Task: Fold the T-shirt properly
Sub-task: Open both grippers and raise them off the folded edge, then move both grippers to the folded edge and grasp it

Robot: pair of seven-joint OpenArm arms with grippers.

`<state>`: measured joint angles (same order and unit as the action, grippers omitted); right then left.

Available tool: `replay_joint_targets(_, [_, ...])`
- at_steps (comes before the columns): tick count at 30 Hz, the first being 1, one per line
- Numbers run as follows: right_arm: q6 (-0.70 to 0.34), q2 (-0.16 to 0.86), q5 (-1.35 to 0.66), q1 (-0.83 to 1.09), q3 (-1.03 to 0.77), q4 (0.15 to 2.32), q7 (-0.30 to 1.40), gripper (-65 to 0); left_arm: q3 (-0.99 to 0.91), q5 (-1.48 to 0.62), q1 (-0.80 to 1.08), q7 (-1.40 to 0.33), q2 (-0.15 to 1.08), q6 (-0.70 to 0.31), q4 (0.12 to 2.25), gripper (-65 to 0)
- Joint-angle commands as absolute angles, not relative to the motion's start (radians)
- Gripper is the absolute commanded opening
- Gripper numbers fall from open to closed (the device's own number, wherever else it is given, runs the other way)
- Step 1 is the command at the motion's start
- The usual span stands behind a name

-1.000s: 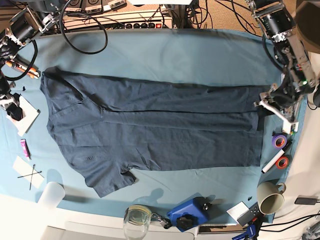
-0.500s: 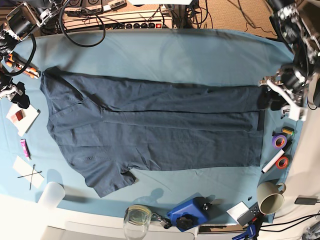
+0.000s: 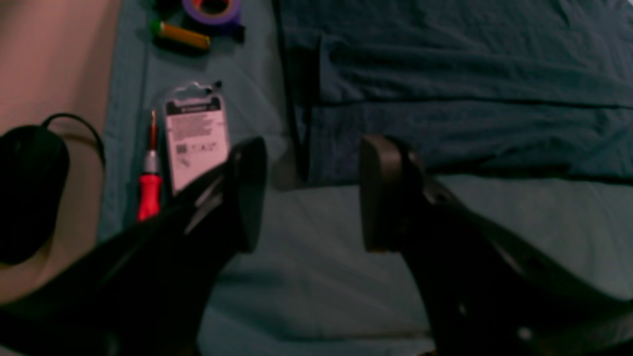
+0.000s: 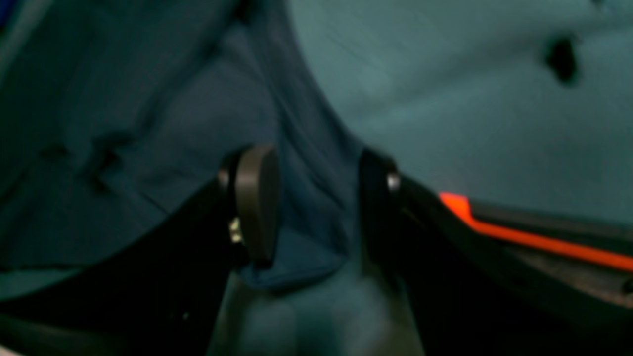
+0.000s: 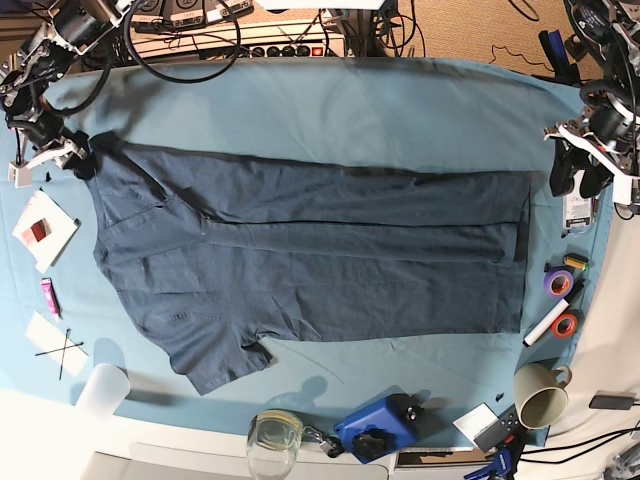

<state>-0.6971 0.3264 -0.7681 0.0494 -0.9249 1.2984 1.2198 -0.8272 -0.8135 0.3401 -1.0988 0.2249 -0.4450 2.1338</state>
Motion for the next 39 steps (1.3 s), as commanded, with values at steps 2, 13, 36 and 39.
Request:
replay_joint_targets(2, [-0.698,0.344,-0.769,0.051,-0.929,1.315,1.22,-38.0,-0.834,-0.831,0.338,-1.077,0.238,-0.445,2.151,-34.4])
replay_joint_targets(13, [-0.698,0.341,-0.754,0.05,-0.928,1.314,1.157,-38.0,-0.834,-0.831,0.338,-1.076,0.238,-0.445,2.151,-34.4])
replay_joint_targets(36, [-0.698,0.271,-0.743,0.056,-0.715,1.299,1.212,-38.0,-0.833,-0.83,0.338,-1.052,0.237,-0.446,2.11,-34.4])
replay_joint_targets(39, [-0.698,0.271,-0.743,0.056,-0.715,1.299,1.221,-38.0,-0.823,-0.815,0.338,-1.046,0.236,-0.445,2.076,-34.5])
